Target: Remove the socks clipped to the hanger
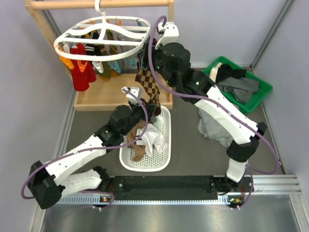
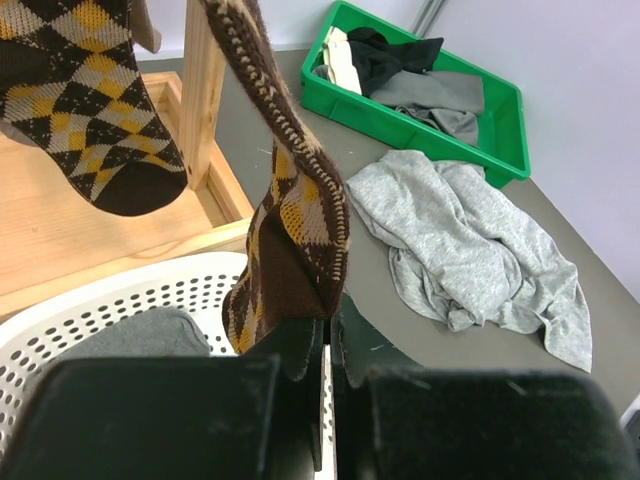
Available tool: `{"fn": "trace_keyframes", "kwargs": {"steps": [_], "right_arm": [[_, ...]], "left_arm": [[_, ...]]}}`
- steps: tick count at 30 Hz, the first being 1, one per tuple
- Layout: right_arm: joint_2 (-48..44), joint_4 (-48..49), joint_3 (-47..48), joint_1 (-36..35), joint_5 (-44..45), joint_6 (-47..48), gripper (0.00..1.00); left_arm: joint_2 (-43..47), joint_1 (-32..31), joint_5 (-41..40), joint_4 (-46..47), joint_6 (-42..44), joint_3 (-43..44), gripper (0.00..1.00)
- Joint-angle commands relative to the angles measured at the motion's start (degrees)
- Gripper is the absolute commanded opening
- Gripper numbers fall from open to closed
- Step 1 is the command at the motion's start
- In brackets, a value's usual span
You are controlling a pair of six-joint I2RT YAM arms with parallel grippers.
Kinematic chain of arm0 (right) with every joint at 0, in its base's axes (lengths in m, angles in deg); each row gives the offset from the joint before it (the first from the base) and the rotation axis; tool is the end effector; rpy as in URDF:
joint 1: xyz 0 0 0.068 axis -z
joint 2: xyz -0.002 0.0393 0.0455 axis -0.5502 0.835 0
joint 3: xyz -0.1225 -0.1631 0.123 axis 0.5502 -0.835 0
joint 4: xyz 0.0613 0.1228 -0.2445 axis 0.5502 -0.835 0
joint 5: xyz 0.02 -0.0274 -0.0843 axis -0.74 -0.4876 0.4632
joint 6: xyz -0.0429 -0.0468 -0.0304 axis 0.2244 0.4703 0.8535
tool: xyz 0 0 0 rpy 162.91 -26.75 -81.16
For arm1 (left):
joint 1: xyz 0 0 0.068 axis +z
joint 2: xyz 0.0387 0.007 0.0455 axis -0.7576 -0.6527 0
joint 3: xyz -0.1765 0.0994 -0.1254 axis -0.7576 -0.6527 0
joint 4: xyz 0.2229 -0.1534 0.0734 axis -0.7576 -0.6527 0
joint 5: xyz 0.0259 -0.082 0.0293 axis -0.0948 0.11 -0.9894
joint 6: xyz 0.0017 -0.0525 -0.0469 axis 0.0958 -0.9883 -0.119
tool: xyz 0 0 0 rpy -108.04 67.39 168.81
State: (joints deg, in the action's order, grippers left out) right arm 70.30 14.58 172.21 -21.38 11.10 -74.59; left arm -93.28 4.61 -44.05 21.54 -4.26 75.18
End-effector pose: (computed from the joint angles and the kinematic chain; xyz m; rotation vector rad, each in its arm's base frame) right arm 0.2583 0.3209 0.5000 -0.1616 1.6131 0.6048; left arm 0.2252 -0.2097 0.2881 0.2259 1.6935 -0.7340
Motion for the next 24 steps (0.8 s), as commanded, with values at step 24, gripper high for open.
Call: {"fn": "trace_keyframes", "kwargs": {"steps": [24], "right_arm": [[-39.47, 18.93, -55.52, 2.29, -36.20, 11.27, 0.80]], "left_arm": [[6.40, -0.36, 7.63, -4.65, -12.16, 4.92, 0.00]]}}
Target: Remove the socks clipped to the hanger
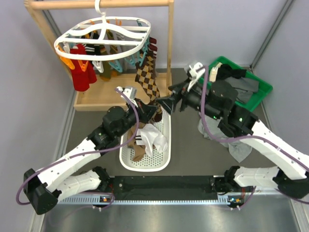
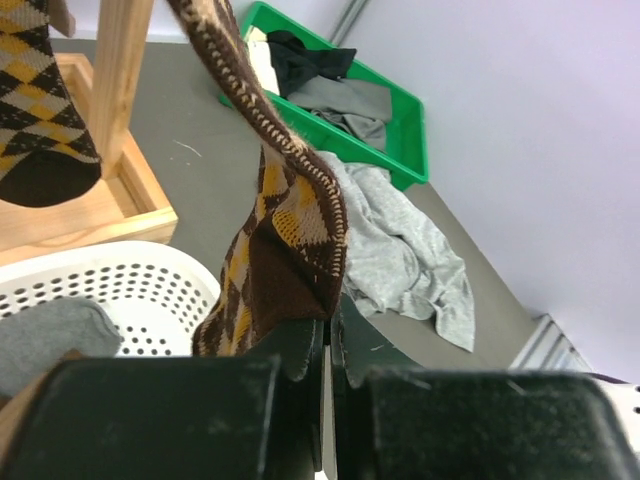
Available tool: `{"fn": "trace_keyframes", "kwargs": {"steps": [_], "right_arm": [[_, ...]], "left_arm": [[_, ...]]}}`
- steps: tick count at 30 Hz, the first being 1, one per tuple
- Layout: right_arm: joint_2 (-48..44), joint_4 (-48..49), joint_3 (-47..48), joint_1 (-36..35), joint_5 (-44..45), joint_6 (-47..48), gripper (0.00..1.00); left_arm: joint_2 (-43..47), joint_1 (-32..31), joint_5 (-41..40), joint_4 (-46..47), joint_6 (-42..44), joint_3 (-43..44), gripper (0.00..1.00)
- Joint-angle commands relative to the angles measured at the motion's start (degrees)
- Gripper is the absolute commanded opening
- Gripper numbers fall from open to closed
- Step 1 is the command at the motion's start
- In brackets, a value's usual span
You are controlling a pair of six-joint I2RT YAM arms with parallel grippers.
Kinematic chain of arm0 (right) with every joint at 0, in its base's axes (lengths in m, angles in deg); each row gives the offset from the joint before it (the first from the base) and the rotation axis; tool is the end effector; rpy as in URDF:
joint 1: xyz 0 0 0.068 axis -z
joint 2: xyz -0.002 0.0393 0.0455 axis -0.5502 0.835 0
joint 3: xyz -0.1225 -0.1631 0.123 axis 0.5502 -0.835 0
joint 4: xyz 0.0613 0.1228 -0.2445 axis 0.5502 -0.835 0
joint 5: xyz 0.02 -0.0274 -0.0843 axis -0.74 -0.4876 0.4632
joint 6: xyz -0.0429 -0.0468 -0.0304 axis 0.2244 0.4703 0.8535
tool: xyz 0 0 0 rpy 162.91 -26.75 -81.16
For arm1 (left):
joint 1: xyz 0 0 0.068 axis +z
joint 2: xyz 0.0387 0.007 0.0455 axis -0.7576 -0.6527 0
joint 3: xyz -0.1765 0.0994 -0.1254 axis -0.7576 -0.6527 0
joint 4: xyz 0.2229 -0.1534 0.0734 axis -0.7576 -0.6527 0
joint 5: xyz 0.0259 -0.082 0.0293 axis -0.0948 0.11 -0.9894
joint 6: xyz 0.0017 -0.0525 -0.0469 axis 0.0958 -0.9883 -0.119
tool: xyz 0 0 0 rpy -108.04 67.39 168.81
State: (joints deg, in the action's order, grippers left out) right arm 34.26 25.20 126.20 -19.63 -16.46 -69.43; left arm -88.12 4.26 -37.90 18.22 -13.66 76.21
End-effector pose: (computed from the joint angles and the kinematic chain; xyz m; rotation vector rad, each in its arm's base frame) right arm 0.1812 0.2421 0.4492 -0.5907 1.5423 0.8897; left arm 0.2078 -0.2037 0.3129 0.1721 1.6870 -0.9661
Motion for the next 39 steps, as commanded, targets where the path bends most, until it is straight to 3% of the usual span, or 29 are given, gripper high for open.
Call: {"fn": "trace_keyframes", "kwargs": {"steps": [1, 4, 12, 16, 24, 27, 30, 31, 34, 36, 39], "right_arm": [[-5.09, 9.19, -11.29, 0.54, -8.82, 6.99, 0.80], [-6.86, 14.28, -17.89, 0.37, -8.04, 8.49, 0.82], [-7.40, 40.80, -36.53, 0.46, -7.16, 10.25, 0.90], [-4.41, 46.37, -36.63, 0.37, -5.84, 9.64, 0.94], [5.34, 49.80, -30.04, 0.10, -0.31, 9.99, 0.90], [6.58, 51.04, -28.89, 0.10, 3.73, 10.08, 0.81], [6.41, 51.56, -28.97, 0.02, 3.92, 10.43, 0.46], [5.89, 51.65, -29.59, 0.02, 3.48, 10.34, 0.29], [4.83, 51.39, -30.82, 0.02, 2.51, 10.17, 0.08], [4.39, 51.04, -31.35, 0.02, 2.25, 10.25, 0.00], [4.30, 50.51, -31.70, 0.10, 1.46, 10.16, 0.00]], "left_arm": [[1.24, -0.01, 1.66, -1.60, -2.85, 4.25, 0.00], [0.62, -0.01, 1.67, -2.48, -3.47, 5.74, 0.00], [-0.61, -0.01, 2.10, -4.59, -6.37, 9.79, 0.00], [-0.52, -0.01, 2.28, -3.89, -8.30, 9.88, 0.00], [-0.78, -0.09, 2.72, -3.27, -9.97, 11.02, 0.00], [-0.61, -0.01, 2.72, -3.18, -10.67, 11.11, 0.00], [-0.61, -0.01, 2.72, -3.79, -10.76, 11.55, 0.00], [-0.35, -0.01, 2.37, -3.97, -10.68, 11.63, 0.00], [-0.17, 0.08, 1.58, -4.50, -10.59, 12.42, 0.00], [-0.34, 0.08, 1.40, -5.03, -10.76, 13.13, 0.00], [-1.22, 0.08, 2.45, -5.29, -10.94, 14.44, 0.00]]}}
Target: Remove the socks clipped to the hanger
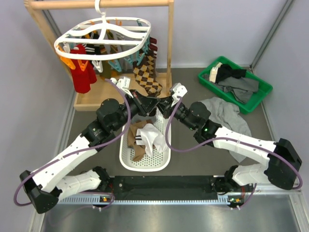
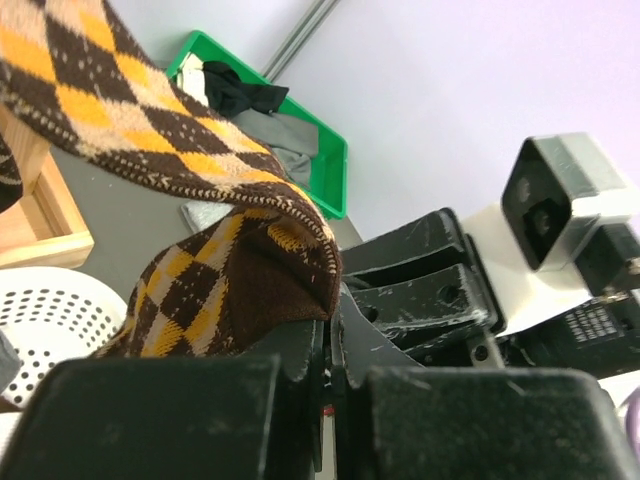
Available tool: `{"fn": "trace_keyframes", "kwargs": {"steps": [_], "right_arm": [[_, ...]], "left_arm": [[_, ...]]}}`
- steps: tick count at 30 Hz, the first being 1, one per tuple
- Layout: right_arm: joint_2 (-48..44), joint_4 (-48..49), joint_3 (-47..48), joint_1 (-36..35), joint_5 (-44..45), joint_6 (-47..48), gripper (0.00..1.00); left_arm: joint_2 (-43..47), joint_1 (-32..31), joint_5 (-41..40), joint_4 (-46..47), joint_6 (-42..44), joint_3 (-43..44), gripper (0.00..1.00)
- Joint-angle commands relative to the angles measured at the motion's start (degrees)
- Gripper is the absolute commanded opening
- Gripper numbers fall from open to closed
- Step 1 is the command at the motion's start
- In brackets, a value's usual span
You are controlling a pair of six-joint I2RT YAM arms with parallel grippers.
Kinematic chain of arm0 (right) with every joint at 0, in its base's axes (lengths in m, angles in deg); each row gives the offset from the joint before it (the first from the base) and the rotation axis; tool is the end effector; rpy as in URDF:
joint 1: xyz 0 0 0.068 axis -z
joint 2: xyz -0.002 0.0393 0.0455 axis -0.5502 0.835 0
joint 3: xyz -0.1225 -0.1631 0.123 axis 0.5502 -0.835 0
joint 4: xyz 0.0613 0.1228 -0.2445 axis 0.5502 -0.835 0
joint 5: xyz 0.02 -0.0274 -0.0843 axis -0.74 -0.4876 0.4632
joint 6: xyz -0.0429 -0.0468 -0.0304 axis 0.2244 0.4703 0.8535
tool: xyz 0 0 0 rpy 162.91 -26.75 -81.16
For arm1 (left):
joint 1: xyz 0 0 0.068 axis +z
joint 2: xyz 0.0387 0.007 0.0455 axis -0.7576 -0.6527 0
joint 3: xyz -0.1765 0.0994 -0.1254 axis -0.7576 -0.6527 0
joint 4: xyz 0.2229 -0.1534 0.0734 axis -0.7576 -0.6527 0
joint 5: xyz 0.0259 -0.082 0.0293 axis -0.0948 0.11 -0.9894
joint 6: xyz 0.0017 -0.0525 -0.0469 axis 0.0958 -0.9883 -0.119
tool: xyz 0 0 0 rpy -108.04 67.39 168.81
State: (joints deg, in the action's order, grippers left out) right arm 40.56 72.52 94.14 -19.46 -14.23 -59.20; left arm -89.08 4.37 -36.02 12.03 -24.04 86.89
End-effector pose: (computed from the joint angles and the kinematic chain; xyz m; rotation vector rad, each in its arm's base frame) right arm 0.2133 0.2792 0.3017 -0.6145 1.3322 0.7642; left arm 0.2043 -0.2021 0.3687 0.0423 1.6658 -1.1515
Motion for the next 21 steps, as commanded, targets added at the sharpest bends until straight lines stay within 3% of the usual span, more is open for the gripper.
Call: {"fn": "trace_keyframes", "kwargs": {"steps": [1, 6, 7, 10, 13, 21], "right_arm": [[-2.08, 3.02, 0.45, -0.16, -1.12, -0.15, 0.00], [-3.40, 1.87, -0.08, -0.07, -1.21, -0.50, 0.00], [-3.66, 1.61, -0.77, -0.07, -1.21, -0.68, 0.32], [-4.28, 1.96, -1.74, 0.02, -2.95, -0.15, 0.78], [-3.67, 2.57, -1.57, 0.19, -4.81, 0.11, 0.99], [1.07, 5.56, 1.59, 0.37, -1.57, 0.99, 0.99]], "left_arm": [[-0.44, -0.03, 0.66, 0.72, -0.64, 4.11, 0.00], [0.18, -0.12, 0.23, -0.07, -0.56, 4.64, 0.00], [0.35, -0.03, 0.31, -0.25, -0.56, 4.90, 0.00], [0.62, -0.12, 0.84, -0.51, -0.56, 4.82, 0.00], [0.88, -0.03, 0.84, 0.01, -0.91, 4.20, 0.00], [1.49, -0.03, 2.60, 0.02, -1.70, 4.38, 0.00]]}}
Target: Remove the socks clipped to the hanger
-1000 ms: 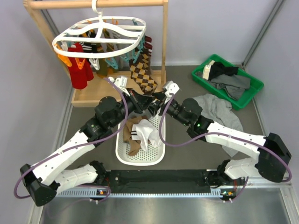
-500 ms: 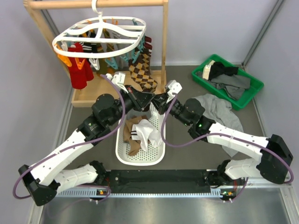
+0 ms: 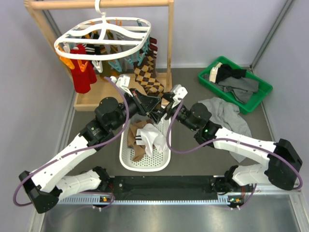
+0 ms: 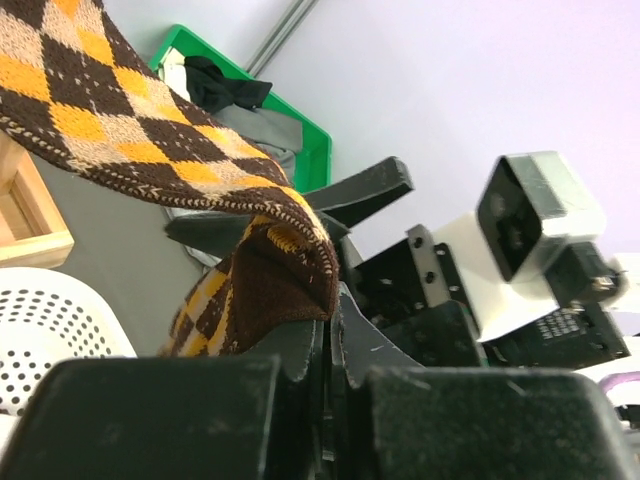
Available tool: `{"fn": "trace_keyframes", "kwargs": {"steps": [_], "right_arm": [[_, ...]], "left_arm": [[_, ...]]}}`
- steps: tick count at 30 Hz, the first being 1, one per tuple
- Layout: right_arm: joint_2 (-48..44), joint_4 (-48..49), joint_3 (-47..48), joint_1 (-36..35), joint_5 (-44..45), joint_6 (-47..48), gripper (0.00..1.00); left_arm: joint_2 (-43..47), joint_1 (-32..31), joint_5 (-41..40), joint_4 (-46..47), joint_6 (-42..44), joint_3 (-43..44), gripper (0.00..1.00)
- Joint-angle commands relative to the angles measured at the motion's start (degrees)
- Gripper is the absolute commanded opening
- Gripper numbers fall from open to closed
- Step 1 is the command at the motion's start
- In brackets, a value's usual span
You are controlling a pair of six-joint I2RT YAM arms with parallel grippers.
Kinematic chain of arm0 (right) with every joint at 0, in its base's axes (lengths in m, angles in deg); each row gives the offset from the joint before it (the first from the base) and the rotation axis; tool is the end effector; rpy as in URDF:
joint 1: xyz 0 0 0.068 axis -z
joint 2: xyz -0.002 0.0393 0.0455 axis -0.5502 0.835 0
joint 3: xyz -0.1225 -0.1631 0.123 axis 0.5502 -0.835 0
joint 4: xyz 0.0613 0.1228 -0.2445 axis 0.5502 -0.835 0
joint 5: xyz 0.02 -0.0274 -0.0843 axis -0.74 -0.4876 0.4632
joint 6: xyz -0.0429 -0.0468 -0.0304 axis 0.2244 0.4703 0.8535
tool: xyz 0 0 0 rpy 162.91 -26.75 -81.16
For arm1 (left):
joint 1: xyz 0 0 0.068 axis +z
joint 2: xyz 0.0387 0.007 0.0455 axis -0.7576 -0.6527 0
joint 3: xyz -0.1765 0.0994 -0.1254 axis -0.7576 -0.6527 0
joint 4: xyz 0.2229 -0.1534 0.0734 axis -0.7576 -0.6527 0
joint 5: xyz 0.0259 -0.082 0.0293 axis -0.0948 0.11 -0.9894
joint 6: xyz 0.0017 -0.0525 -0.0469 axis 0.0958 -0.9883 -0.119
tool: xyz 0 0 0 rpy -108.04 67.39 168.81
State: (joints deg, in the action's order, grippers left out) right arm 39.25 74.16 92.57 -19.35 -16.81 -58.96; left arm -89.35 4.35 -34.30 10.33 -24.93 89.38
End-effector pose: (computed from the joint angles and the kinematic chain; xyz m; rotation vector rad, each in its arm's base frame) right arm 0.2083 0.2759 0.3020 -0.6415 1.2956 0.7963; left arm 0.2017 -0.2021 0.3807 0.0554 1.6638 -1.1893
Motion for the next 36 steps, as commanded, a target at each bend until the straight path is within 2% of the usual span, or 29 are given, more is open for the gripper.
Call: {"fn": "trace_keyframes", "kwargs": {"steps": [1, 3, 5, 9, 12, 13, 14, 15, 17, 18, 24, 31, 33, 34, 36], "right_arm": [[3.00, 4.10, 4.04, 0.26, 1.02, 0.75, 0.99], [4.41, 4.88, 4.57, 0.26, 0.93, 0.66, 0.98], [4.76, 5.59, 4.75, 0.26, 2.15, 0.14, 0.92], [3.19, 6.39, 3.70, 0.26, 2.25, -0.48, 0.20], [1.52, 3.58, 3.87, 0.26, 1.46, -0.22, 0.00], [1.08, 1.74, 4.13, 0.26, 1.37, -0.30, 0.00], [0.81, 0.77, 4.31, 0.26, -0.37, -0.22, 0.00], [0.03, 0.06, 4.74, 0.35, -1.35, -0.74, 0.00], [-0.42, -1.78, 5.01, 0.26, -2.23, -1.18, 0.00], [-0.68, -2.49, 5.45, 0.26, -2.67, -1.44, 0.00], [-1.21, -6.36, 7.21, 0.26, -6.27, -3.20, 0.00], [-1.57, -7.59, 9.05, 0.26, -10.23, -6.89, 0.00], [-1.22, -6.72, 9.58, 0.26, -11.81, -9.08, 0.00], [-1.04, -6.10, 9.58, 0.26, -12.43, -9.88, 0.00], [-0.34, -5.31, 10.02, 0.26, -14.53, -11.81, 0.00]], "left_arm": [[1.85, -0.01, 0.96, 1.98, -0.98, 1.71, 0.00], [1.76, -0.01, 1.05, 2.07, -1.24, 1.62, 0.00], [1.76, -0.09, 1.05, 1.90, -1.16, 1.62, 0.00], [2.28, -0.01, -2.36, -0.72, 0.16, 1.53, 0.00], [2.46, 0.08, -4.57, -2.58, 1.65, 1.97, 0.20], [2.55, 0.08, -5.19, -2.93, 2.18, 2.23, 0.30], [2.29, 0.08, -5.89, -3.55, 2.79, 2.84, 0.44], [1.76, 0.17, -6.94, -5.55, 4.63, 4.85, 0.51], [0.53, 0.17, -9.58, -8.55, 7.09, 7.93, 0.60], [-1.21, 0.26, -10.20, -11.35, 9.80, 11.86, 0.62], [-8.07, 0.61, -12.22, -18.31, 16.68, 26.37, 0.65], [-13.70, 3.76, -9.69, -19.99, 18.36, 35.19, 0.63], [-15.73, 7.01, -2.59, -19.73, 15.56, 36.42, 0.61], [-16.25, 11.90, 1.45, -19.20, 13.89, 36.34, 0.57], [-16.87, 16.84, 11.62, -14.91, 8.27, 33.97, 0.54]]}}
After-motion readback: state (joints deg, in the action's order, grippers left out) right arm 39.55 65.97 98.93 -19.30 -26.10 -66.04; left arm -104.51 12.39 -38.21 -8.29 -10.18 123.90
